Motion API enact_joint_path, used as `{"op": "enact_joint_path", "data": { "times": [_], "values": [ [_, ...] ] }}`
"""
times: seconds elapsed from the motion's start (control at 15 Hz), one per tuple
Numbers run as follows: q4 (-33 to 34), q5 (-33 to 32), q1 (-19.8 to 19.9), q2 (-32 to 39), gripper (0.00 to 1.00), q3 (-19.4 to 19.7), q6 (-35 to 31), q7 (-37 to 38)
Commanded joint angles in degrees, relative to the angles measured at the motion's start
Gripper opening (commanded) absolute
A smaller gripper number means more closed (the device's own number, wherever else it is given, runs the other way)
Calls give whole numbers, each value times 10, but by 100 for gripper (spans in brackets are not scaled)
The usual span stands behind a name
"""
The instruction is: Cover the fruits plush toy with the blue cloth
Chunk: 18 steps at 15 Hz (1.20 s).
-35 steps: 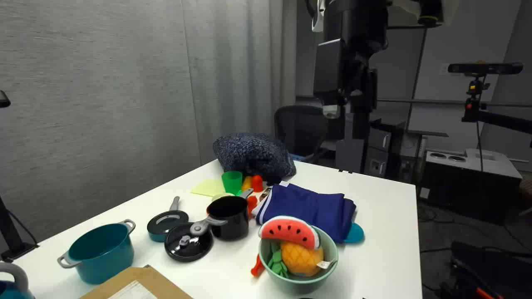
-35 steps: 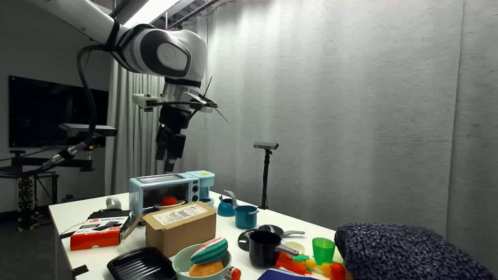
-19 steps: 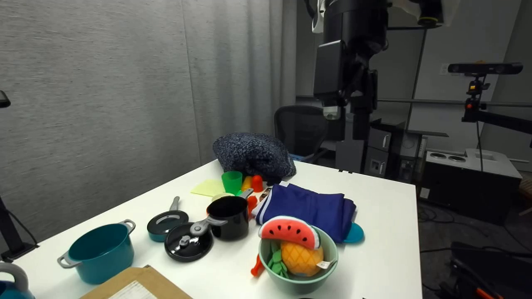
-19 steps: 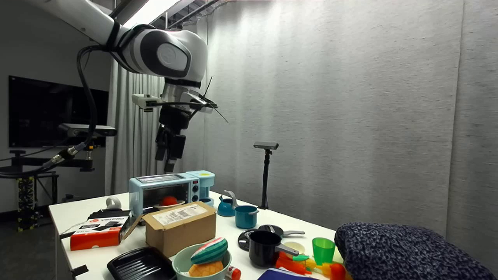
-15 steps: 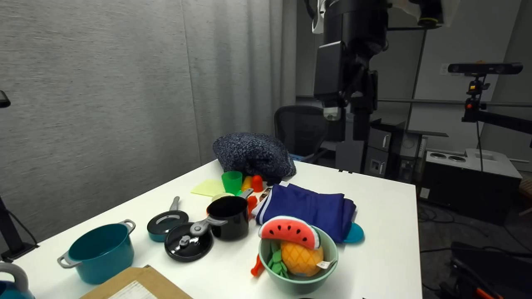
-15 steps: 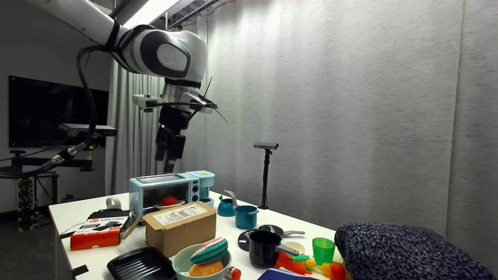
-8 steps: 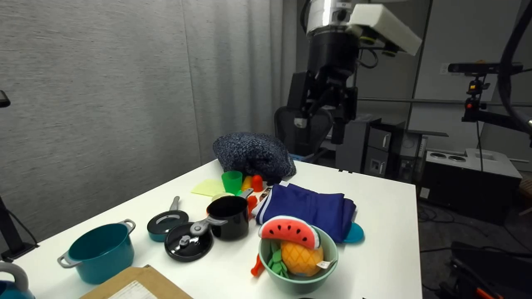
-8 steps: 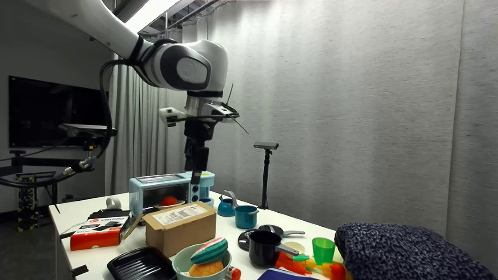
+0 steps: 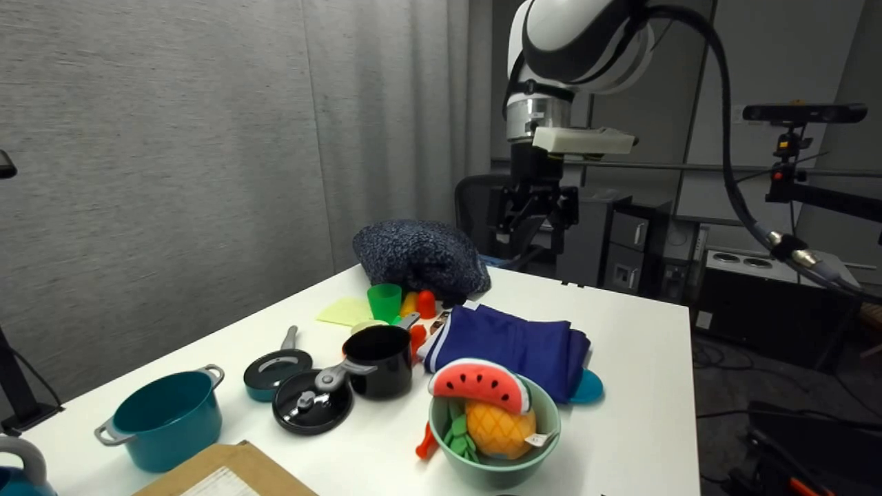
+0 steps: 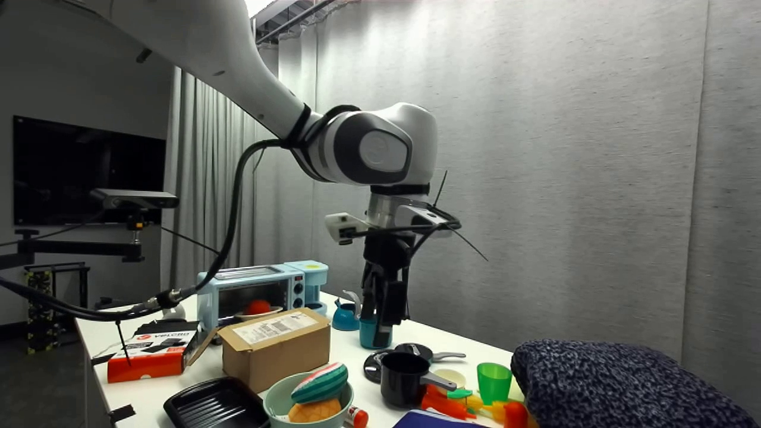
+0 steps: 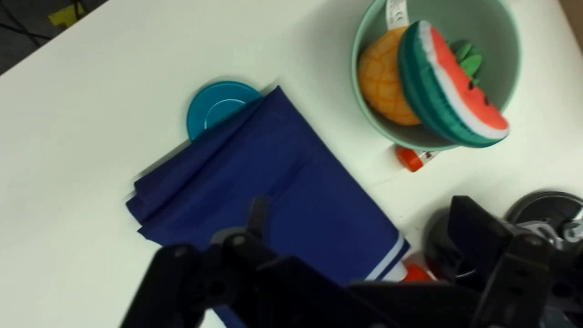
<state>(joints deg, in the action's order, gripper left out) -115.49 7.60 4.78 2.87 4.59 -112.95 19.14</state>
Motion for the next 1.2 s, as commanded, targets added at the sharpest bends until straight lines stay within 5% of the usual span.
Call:
{"op": "enact_joint_path", "data": {
  "times": [0.0,0.47,0.93,1.13],
  "values": [
    [27,-36,8,52,100,17,-3,32],
    [18,-36,19,102,100,59,-31,106],
    [106,-97,24,151,100,64,167,4],
    [83,-100,23,135,100,61,143,20]
  ]
}}
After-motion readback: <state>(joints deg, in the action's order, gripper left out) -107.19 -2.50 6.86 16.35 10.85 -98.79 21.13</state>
